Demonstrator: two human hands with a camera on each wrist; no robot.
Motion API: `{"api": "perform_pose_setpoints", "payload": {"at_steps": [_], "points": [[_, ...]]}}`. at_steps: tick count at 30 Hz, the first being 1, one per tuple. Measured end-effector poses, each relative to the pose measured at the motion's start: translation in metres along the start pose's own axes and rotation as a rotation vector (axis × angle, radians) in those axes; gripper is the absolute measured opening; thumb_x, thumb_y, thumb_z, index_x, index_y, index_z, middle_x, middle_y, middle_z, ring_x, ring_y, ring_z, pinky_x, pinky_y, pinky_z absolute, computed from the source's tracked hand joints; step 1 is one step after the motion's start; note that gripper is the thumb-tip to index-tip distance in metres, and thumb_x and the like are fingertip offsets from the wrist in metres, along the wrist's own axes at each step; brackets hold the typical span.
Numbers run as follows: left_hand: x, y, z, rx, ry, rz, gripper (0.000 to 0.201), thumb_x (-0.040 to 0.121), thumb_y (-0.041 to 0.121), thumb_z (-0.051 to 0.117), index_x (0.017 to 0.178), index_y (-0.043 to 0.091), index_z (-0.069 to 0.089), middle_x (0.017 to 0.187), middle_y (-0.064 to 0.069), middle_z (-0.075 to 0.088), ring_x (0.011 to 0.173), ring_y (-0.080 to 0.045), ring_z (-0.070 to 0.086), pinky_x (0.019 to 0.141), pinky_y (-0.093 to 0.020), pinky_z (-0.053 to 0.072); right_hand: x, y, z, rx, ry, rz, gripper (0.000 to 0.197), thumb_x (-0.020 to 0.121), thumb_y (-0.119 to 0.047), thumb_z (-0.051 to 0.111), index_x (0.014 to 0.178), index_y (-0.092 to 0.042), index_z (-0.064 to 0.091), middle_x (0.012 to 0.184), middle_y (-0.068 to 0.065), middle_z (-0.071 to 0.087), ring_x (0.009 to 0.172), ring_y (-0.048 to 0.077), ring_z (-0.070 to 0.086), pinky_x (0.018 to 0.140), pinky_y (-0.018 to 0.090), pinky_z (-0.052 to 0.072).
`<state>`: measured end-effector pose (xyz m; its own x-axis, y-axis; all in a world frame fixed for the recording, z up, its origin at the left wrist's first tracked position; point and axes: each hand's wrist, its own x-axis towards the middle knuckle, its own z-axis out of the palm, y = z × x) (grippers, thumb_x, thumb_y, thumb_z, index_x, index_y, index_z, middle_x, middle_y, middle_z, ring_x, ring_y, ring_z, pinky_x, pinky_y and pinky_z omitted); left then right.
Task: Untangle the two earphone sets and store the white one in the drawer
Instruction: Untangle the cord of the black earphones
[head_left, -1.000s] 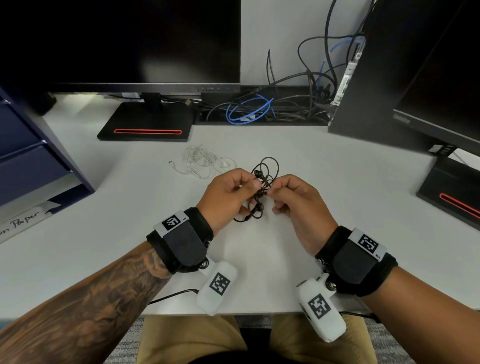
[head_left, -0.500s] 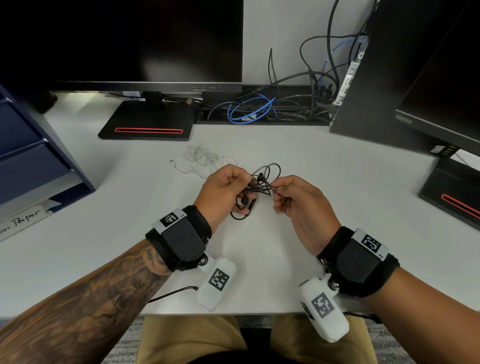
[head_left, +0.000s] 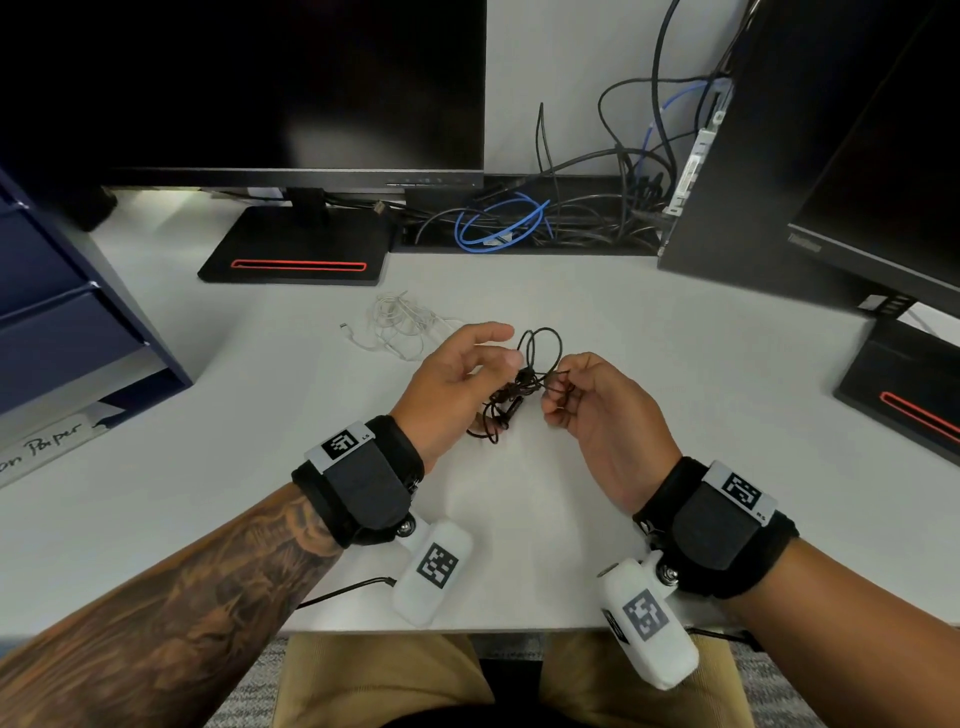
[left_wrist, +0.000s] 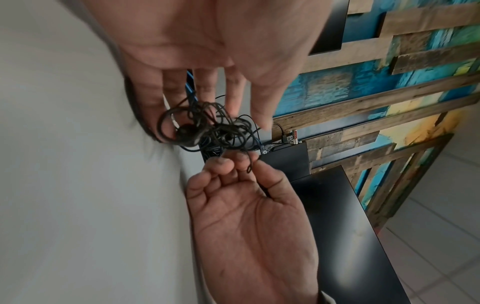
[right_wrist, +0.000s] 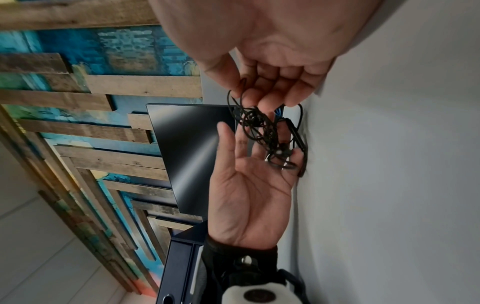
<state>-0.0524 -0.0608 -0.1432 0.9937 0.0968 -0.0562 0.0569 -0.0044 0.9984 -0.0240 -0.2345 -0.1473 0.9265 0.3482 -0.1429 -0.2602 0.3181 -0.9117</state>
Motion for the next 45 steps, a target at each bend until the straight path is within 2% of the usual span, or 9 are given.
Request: {"api": "perform_pose_setpoints", "payload": {"at_steps": [5,10,18,23,26,30,33,36,45], "points": [[-0.001,-0.001,0.002,0.022,-0.023,0.027,0.024,0.084,0.007,0.076,0.106,0.015,0.07,0.102,0.001,0.073,0.09,-0.006,0.067,0.08,-0.018,0.051,0.0,0.0,0.0,-0.007,-0.012,-0.004,0.014,0.076,-0.015,0.05,0.084,-0.009,0.06,0.079,0.005,0.061,0.073,0.018,0.057,0.07,0.03,0.044],[0.0,-0.002,0.003,0.058,0.055,0.005,0.009,0.088,0.011,0.072,0.095,0.016,0.072,0.088,0.001,0.073,0.073,0.0,0.065,0.061,-0.01,0.045,-0.002,0.0,-0.001,0.024,0.004,-0.045,0.012,0.073,-0.009,0.05,0.073,-0.013,0.062,0.088,0.005,0.071,0.085,0.016,0.065,0.068,0.027,0.046],[0.0,-0.003,0.001,0.061,0.06,0.011,0.006,0.089,0.013,0.072,0.092,0.009,0.074,0.082,-0.002,0.075,0.079,-0.01,0.068,0.078,-0.024,0.056,-0.004,-0.001,0.004,-0.067,0.063,-0.034,0.029,0.096,0.005,0.044,0.092,-0.011,0.067,0.065,0.0,0.053,0.062,0.014,0.045,0.062,0.028,0.038],[0.0,-0.002,-0.001,0.009,0.056,-0.062,0.014,0.096,0.01,0.06,0.098,0.006,0.074,0.1,-0.017,0.072,0.087,-0.019,0.068,0.069,-0.038,0.061,-0.006,0.003,0.004,-0.27,-0.019,-0.039,0.011,0.094,-0.021,0.068,0.097,-0.016,0.077,0.068,-0.002,0.052,0.063,0.012,0.043,0.066,0.029,0.041],[-0.001,-0.001,0.0,0.014,0.045,-0.042,0.016,0.098,0.009,0.059,0.104,0.001,0.072,0.101,-0.022,0.07,0.085,-0.019,0.067,0.066,-0.033,0.06,-0.008,0.002,0.004,-0.364,-0.003,-0.058,0.01,0.094,-0.017,0.069,0.099,-0.013,0.077,0.067,-0.012,0.064,0.061,0.01,0.046,0.067,0.028,0.044],[-0.002,-0.001,0.001,0.022,0.033,-0.015,0.018,0.099,0.008,0.056,0.105,0.002,0.072,0.096,-0.014,0.07,0.086,-0.015,0.067,0.065,-0.028,0.059,-0.006,-0.001,0.004,-0.416,0.022,-0.035,0.012,0.097,-0.013,0.064,0.093,-0.013,0.076,0.068,-0.01,0.063,0.061,0.008,0.049,0.065,0.028,0.046],[-0.003,0.0,0.003,0.032,0.023,-0.007,0.016,0.099,0.007,0.056,0.102,0.005,0.072,0.095,-0.011,0.071,0.084,-0.013,0.067,0.064,-0.027,0.059,-0.006,-0.005,0.006,-0.268,0.013,0.015,0.023,0.1,-0.003,0.048,0.085,-0.011,0.064,0.067,-0.005,0.054,0.065,0.013,0.05,0.062,0.027,0.044],[-0.003,0.001,0.004,0.06,0.022,-0.009,0.016,0.099,0.008,0.057,0.097,0.006,0.072,0.093,-0.01,0.071,0.081,-0.013,0.066,0.064,-0.028,0.059,-0.005,-0.009,0.009,-0.086,0.023,0.026,0.027,0.097,0.001,0.037,0.079,-0.012,0.054,0.074,0.002,0.06,0.072,0.017,0.059,0.064,0.03,0.043],[-0.004,0.004,0.002,0.031,-0.031,-0.011,0.009,0.091,0.012,0.069,0.1,0.011,0.073,0.098,-0.013,0.073,0.084,-0.02,0.064,0.074,-0.032,0.057,-0.006,-0.012,0.008,-0.007,0.061,0.012,0.026,0.099,-0.005,0.034,0.082,-0.016,0.05,0.088,0.012,0.074,0.082,0.02,0.066,0.067,0.033,0.045]]}}
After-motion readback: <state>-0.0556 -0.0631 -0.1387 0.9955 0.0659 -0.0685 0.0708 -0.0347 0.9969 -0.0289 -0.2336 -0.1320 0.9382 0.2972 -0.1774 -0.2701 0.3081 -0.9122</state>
